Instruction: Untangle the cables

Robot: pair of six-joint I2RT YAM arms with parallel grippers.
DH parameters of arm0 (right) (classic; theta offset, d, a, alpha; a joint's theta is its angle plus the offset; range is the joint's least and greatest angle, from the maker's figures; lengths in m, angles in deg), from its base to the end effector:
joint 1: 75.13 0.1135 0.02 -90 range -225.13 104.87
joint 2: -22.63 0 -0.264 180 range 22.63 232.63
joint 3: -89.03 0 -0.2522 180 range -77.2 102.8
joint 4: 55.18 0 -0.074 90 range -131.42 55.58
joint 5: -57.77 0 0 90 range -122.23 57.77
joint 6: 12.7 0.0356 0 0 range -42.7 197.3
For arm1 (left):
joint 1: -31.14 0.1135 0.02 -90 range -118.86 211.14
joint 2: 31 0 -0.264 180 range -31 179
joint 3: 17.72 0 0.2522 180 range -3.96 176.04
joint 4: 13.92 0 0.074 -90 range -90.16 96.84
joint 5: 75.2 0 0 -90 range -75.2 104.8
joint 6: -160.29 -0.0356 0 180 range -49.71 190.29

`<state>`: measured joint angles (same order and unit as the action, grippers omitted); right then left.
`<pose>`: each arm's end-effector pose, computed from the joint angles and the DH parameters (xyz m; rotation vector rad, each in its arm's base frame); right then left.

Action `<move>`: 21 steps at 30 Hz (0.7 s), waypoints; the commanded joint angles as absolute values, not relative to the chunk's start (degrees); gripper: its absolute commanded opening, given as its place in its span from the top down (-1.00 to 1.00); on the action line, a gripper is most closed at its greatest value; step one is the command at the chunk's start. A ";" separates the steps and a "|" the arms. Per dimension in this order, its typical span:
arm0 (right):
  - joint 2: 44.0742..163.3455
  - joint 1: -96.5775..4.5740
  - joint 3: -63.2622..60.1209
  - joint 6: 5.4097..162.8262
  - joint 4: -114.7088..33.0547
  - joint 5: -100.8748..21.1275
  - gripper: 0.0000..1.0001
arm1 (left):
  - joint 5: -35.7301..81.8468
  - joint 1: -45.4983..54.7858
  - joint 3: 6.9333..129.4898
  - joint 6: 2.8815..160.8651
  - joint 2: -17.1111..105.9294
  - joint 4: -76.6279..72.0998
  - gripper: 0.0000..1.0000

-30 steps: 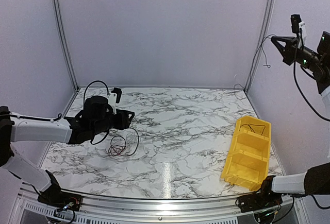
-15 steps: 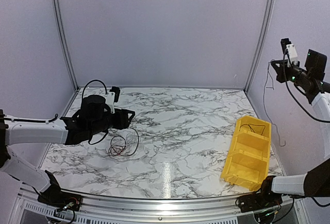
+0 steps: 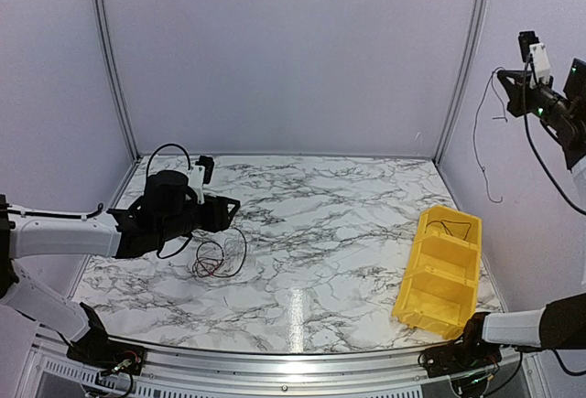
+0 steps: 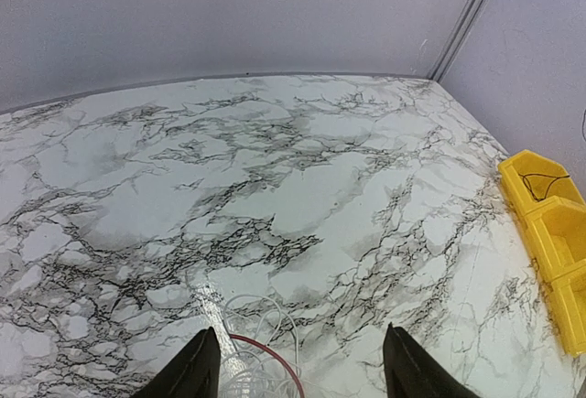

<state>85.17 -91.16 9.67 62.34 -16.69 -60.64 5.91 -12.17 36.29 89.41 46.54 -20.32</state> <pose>0.1989 -0.0395 0.5027 -0.3702 1.5328 -0.0327 0.2211 -0.2008 0.2384 0.2927 1.8883 -0.6030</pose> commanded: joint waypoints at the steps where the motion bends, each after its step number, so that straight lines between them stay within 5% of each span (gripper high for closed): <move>1: 86.67 -91.48 11.53 63.81 -16.23 -61.80 1.00 | 5.82 -12.44 35.72 89.28 45.12 -19.67 -0.27; 21: 86.26 -91.48 -5.11 59.19 -20.57 -56.25 1.00 | 5.91 -12.67 35.24 89.39 44.98 -19.61 -0.28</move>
<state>86.40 -91.16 -4.26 61.42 -18.51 -58.73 5.91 -12.43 35.96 89.41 46.52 -20.24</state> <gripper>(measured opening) 0.021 0.640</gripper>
